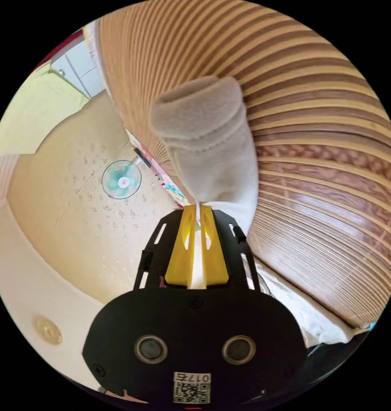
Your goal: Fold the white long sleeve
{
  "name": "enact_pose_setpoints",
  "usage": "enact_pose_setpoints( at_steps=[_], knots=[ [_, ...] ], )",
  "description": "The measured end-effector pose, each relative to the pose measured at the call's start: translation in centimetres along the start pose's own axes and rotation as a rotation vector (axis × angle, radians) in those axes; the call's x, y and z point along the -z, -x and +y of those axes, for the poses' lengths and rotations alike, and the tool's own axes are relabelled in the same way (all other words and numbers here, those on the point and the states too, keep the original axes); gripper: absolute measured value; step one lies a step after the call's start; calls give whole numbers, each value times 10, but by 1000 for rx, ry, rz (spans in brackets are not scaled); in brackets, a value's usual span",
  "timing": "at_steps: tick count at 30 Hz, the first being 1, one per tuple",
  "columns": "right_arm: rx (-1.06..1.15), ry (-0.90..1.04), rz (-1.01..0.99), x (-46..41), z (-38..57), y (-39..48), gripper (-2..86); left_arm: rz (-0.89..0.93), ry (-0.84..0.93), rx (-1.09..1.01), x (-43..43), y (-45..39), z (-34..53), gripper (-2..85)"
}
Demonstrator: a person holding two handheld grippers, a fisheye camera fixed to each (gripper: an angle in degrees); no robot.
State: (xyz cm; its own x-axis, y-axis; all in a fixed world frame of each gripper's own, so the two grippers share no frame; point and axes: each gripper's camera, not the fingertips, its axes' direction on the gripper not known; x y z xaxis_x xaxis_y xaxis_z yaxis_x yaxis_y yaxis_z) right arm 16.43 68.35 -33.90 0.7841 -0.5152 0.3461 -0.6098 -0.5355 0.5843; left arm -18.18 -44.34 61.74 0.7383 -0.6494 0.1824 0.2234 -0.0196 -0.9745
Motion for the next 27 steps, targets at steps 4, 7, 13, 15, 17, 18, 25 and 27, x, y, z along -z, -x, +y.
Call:
enact_pose_setpoints(
  at_steps=[4,7,13,15,17,18,25,27],
  knots=[
    [296,266,-267,-86,21,38,19,-14,19,-3,2,7,22,-10],
    [596,621,-300,-173,90,79,13,-12,15,2,6,13,34,-10],
    [859,1361,47,-318,299,29,10,50,-22,18,15,28,43,-10],
    [780,1632,353,-347,350,-50,12,69,-28,18,18,33,42,-10],
    [816,1605,588,-344,362,-92,16,88,-59,3,25,40,41,-9],
    [857,1532,743,-339,362,-111,22,89,-71,-4,28,41,41,-9],
    [1115,1162,1138,-354,347,-136,91,207,-253,-147,38,46,40,8],
    [1148,1175,1211,-383,346,-151,102,257,-330,-176,49,47,27,40]
  ],
)
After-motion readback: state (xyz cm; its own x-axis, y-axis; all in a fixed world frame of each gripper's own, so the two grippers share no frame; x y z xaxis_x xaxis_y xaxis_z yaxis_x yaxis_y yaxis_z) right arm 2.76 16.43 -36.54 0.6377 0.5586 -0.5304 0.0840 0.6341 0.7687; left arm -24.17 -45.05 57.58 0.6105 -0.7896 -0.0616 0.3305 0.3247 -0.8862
